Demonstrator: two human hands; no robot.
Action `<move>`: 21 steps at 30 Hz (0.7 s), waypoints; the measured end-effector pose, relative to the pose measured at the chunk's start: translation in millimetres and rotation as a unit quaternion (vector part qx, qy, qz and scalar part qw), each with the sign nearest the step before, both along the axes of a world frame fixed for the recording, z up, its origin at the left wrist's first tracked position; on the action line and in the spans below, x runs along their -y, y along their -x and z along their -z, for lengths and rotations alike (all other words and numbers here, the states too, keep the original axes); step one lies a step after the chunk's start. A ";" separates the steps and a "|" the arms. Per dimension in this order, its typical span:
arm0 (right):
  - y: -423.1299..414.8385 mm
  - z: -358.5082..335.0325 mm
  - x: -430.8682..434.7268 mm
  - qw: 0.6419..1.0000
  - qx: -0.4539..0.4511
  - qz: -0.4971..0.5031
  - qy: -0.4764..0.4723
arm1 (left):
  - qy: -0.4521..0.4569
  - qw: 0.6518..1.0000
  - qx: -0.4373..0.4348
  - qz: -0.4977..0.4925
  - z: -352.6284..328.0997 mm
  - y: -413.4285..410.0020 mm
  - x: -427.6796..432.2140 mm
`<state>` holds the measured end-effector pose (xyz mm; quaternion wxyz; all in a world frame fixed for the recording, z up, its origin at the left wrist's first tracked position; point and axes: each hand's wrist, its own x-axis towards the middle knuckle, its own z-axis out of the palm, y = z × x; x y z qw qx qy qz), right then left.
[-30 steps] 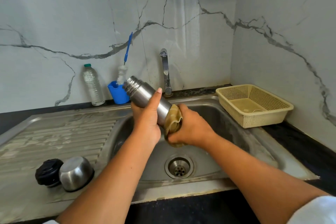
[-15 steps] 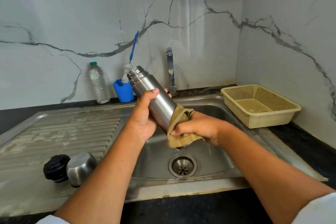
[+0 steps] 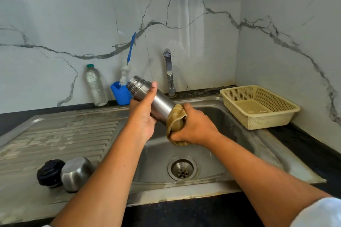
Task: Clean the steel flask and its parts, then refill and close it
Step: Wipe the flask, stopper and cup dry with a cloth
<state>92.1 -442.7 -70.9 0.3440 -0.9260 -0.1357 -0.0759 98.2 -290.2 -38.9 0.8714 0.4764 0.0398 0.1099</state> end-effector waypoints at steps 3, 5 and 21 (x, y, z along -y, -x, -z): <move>3.2 -1.8 -0.3 0.990 -0.066 -0.094 -0.087 | 0.003 1.000 -0.015 -0.003 2.4 -1.7 -5.0; 6.6 -5.3 2.3 0.951 -0.155 -0.174 -0.203 | -0.035 0.997 0.006 0.067 7.9 -1.2 -11.6; 16.2 -5.1 -23.7 0.997 0.040 0.071 0.008 | -0.037 0.999 -0.021 -0.021 12.6 -0.3 21.6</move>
